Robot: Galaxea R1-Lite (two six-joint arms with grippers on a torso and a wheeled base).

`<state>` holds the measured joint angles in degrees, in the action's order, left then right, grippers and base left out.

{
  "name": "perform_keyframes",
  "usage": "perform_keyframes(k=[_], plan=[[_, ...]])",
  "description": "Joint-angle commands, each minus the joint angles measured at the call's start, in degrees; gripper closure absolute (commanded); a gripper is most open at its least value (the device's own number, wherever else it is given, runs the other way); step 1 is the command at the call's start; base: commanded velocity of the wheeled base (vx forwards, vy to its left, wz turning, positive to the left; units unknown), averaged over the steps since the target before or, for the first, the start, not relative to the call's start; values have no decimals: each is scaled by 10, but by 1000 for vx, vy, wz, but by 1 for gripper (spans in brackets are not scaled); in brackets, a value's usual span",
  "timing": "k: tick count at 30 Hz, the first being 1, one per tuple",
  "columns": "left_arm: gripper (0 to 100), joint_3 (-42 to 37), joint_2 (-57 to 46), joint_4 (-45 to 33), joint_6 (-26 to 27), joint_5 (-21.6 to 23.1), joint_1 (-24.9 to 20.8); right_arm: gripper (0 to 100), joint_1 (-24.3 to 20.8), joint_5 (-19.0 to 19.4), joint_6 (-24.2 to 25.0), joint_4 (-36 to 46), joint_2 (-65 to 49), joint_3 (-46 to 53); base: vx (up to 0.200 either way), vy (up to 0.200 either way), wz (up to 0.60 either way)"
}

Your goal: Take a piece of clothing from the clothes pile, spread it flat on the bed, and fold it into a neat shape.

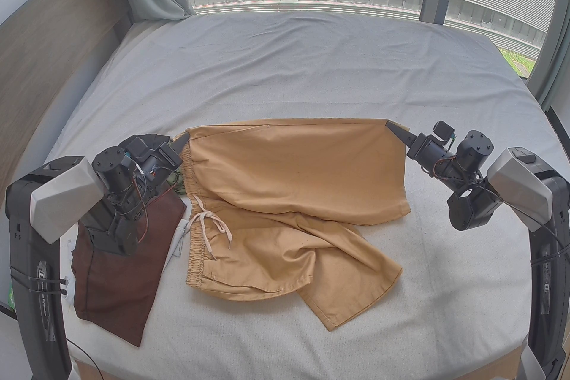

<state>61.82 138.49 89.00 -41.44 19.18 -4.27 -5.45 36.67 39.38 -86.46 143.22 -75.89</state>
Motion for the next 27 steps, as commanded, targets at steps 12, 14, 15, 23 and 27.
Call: perform_keyframes(k=[12, 14, 15, 23, 27], plan=[[0, 18, 17, 0, -27, -5, -4, 0, -3, -2, 4, 20, 35, -67, 0, 0, 0], [0, 15, 17, 0, -29, -8, -4, 0, -4, -2, 4, 17, 34, -58, 0, 0, 0], [0, 15, 17, 0, -29, -8, -4, 0, -5, -2, 4, 16, 32, -55, 0, 0, 0], [0, -37, 13, -1, -29, -3, 2, 0, -11, -2, 3, -19, -33, 90, 0, 0, 0], [0, -71, -7, 0, -27, -2, 2, 0, -18, -3, -1, -20, -67, 150, 0, 0, 0]])
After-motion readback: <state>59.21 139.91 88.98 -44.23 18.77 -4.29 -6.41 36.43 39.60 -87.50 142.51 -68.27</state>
